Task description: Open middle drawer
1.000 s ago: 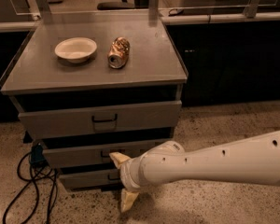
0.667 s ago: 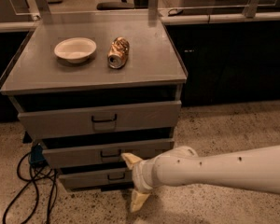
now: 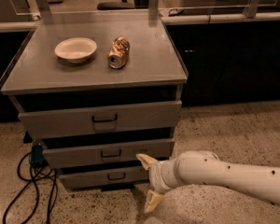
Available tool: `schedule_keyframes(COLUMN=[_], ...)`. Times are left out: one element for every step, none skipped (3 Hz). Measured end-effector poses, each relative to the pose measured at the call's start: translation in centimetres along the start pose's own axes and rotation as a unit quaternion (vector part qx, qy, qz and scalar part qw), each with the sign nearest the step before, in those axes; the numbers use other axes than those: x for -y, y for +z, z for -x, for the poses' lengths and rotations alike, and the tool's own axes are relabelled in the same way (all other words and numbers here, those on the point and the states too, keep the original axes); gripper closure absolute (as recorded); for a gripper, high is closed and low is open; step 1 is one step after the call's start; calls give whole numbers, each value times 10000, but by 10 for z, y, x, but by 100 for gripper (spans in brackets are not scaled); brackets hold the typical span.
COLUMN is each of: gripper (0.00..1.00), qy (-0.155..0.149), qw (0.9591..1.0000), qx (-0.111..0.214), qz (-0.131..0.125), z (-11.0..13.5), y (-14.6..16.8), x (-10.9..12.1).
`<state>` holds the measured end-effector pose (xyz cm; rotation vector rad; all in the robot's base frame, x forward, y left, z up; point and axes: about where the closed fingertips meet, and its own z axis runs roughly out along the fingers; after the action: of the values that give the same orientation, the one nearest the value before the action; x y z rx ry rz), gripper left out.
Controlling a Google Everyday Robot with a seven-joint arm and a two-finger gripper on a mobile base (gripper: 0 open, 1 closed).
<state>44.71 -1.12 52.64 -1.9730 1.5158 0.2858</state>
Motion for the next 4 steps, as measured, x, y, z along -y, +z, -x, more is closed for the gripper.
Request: schedule_keyframes(gripper=[0,0,0,0], qy=[-8,-62,-112,-109], qw=[10000,9995,9988,9988], qx=[-5,40,43,43], qz=[79,301,477,477], z=[-1,-6,-13,-13], y=[-1,-10,-46,-46], x=[4,34,77,77])
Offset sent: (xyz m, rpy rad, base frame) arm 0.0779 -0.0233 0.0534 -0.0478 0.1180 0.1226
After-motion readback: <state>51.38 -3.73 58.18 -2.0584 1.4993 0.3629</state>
